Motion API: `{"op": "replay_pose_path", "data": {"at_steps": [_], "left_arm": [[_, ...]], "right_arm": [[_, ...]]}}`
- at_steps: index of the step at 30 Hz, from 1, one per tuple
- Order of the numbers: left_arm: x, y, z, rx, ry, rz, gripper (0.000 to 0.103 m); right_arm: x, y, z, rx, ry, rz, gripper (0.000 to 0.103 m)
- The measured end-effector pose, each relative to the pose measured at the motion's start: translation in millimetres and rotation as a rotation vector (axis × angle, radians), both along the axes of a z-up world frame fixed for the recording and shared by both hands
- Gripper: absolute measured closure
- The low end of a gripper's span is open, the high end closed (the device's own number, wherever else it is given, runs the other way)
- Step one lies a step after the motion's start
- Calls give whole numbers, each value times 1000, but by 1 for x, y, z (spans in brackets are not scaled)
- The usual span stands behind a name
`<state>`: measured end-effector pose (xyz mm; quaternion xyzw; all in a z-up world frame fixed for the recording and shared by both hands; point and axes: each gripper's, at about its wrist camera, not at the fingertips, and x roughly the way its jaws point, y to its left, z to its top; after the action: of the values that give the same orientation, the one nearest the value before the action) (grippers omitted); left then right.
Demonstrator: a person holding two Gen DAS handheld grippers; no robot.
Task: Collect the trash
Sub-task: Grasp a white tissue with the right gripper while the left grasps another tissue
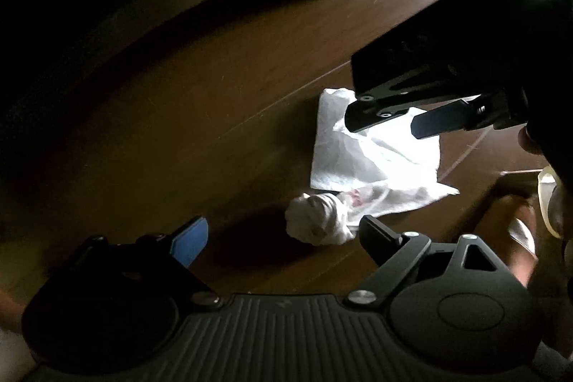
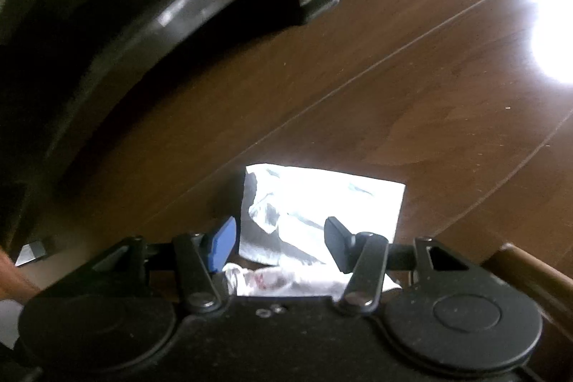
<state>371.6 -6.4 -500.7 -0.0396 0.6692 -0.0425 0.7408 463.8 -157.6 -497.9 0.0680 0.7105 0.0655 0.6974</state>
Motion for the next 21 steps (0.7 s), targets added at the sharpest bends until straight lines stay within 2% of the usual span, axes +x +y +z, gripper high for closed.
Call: {"op": "replay_pose_path", "data": {"at_steps": [5, 7, 11, 14, 17, 19, 21], "left_arm": [[7, -13, -15, -6, 2, -28, 12], [11, -14, -19, -14, 8, -5, 12], [18, -12, -30, -33, 46, 31, 33], [19, -12, -36, -49, 68, 44, 35], [19, -10, -41, -67, 95, 54, 50], [19, -6, -41, -73, 88, 64, 54], [19, -3, -39, -75, 88, 78, 64]], "right_arm": [[5, 8, -22, -16, 8, 13, 49], [5, 12, -26, -27, 5, 26, 49], [5, 18, -31, -60, -8, 46, 49], [4, 21, -33, -77, -26, 42, 47], [-4, 28, -34, -110, -42, 62, 50], [-9, 33, -34, -134, -64, 77, 52], [-15, 37, -35, -167, -80, 95, 55]]}}
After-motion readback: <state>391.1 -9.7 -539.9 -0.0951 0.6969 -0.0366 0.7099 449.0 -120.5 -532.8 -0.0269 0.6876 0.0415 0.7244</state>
